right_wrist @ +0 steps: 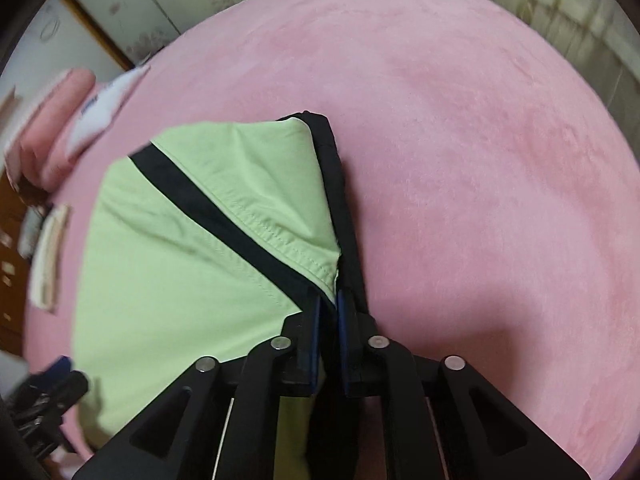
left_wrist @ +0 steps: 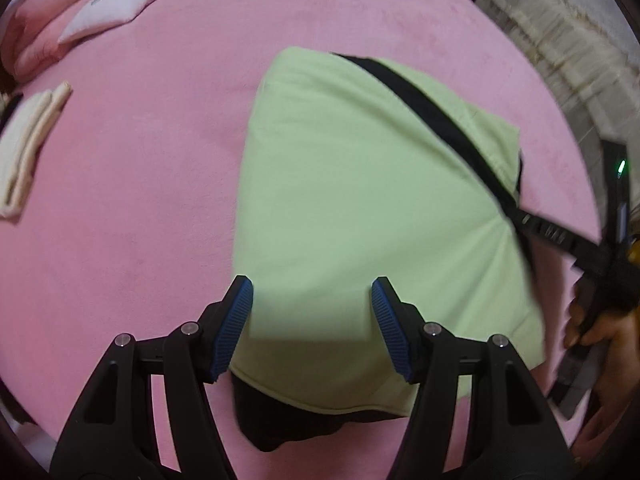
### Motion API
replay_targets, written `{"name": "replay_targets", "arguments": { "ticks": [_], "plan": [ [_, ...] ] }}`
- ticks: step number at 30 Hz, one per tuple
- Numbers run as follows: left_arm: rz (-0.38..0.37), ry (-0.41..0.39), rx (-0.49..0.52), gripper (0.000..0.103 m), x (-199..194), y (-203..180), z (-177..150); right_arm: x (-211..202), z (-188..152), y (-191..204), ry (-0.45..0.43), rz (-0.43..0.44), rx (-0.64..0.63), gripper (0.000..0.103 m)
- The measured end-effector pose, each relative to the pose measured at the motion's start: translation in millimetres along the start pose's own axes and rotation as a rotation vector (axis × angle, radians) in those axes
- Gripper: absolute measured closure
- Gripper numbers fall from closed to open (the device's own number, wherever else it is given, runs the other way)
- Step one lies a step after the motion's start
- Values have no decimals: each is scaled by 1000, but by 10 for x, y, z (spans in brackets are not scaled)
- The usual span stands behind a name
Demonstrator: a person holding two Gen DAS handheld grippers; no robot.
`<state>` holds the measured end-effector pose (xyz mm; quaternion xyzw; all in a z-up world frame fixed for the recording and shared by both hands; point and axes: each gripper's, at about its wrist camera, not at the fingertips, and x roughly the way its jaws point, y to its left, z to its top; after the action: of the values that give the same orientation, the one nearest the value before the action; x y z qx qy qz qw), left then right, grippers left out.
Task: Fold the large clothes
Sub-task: 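Press and square the green bundle with the left tool while the right tool tucks its black edge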
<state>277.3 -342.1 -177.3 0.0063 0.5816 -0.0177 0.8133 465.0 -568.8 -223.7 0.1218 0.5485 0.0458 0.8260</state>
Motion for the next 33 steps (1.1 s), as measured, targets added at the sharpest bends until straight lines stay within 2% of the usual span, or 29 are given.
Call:
{"name": "replay_targets", "arguments": {
  "ticks": [1,4,5,7,9,10,11,13,14,15,18,20,22,25,27,29,32,33],
  "plan": [
    [10,9,9,44,2,9,2,-29,12,5,2,-7,3,93],
    [-24,-2,5,44,-84,76,17,-244,43,96,-15,-2,40,90],
    [-36,-6,8,44,-110,105,27,-426,158,66,-33,5,34,88],
    [-47,-2,11,44,-113,166,46,-760,154,181,-119,10,-16,81],
    [-71,21,11,44,-67,220,51,-1079,145,320,-220,36,-71,54],
    [-81,37,12,44,-57,232,53,-1200,136,388,-252,90,-92,51],
    [-94,57,14,45,-12,249,53,-1235,150,444,-241,165,-98,51],
    [-73,60,35,51,34,226,-15,-1097,133,534,-144,289,-81,59],
    [-50,49,58,54,38,197,-55,-1008,89,558,-90,317,-69,81],
    [-34,47,85,54,60,164,-118,-920,40,578,-47,323,-60,95],
    [-1,43,112,55,100,91,-288,-582,-195,561,94,301,-28,100],
    [-11,51,133,58,122,75,-381,-472,-318,511,131,254,-39,102],
    [-13,56,177,59,134,42,-464,-508,-349,441,82,189,-71,102],
    [-3,43,222,62,129,23,-522,-635,-330,214,19,73,-35,103],
    [10,41,224,66,130,45,-519,-677,-342,56,31,46,8,103],
    [35,45,230,84,95,47,-507,-783,-337,43,37,-13,13,103],
    [-3,30,235,100,-112,79,-457,-1036,-440,-50,11,-25,-30,103],
    [-1,22,240,100,-180,98,-433,-1183,-460,-2,-22,4,-65,103]
  ]
}}
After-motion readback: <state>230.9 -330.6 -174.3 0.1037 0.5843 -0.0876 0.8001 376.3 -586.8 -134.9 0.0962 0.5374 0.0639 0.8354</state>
